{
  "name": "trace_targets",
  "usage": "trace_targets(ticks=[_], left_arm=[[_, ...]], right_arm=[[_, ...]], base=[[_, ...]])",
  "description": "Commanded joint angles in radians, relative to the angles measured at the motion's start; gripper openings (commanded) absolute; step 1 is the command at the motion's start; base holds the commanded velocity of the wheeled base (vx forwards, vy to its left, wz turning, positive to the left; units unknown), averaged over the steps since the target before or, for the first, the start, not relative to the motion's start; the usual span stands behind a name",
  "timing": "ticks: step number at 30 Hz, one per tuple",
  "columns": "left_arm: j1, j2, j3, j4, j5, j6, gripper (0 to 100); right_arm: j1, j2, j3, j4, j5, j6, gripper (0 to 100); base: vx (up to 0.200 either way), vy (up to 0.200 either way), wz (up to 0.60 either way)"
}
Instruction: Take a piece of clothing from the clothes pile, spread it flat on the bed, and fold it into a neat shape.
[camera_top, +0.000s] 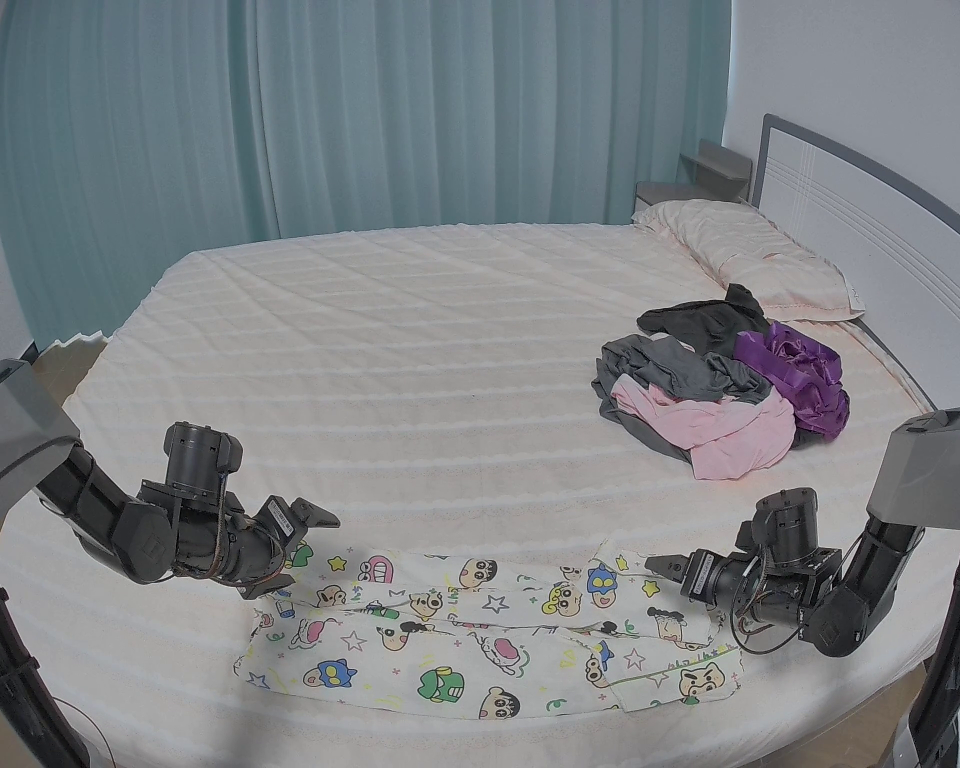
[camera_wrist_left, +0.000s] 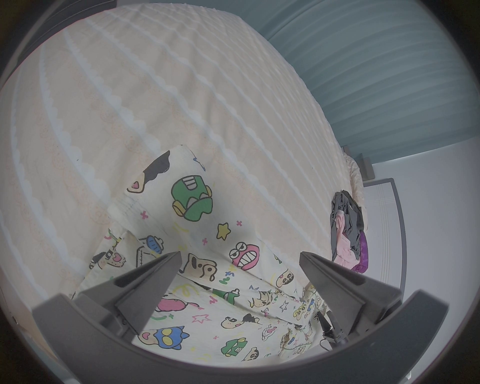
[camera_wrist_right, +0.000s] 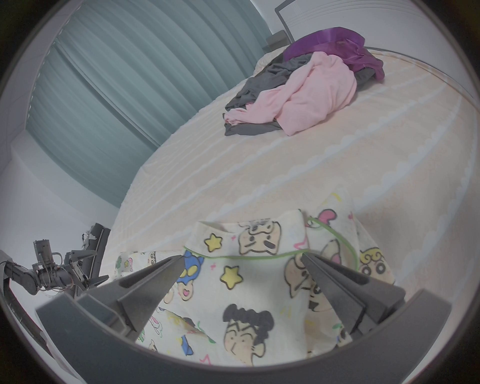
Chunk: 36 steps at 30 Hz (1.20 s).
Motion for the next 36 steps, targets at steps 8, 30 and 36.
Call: trace_targets(ticks=[8, 30, 36], left_arm=[[-0.002, 0.004, 0.000, 0.000, 0.001, 0.000, 100], [-0.002, 0.004, 0.000, 0.000, 0.002, 0.000, 100], [0.000, 0.004, -0.002, 0.000, 0.004, 0.001, 100]], right_arm=[[-0.023, 0.046, -0.013, 0.020, 0.000, -0.026, 100], [-0.026, 0.014, 0.008, 0.037, -0.020, -0.063, 0], [-0.026, 0.017, 0.010, 0.040, -0.020, -0.067, 100]], base=[[0.000, 0.000, 0.00], [0.000, 0.000, 0.00], [0.000, 0.000, 0.00]])
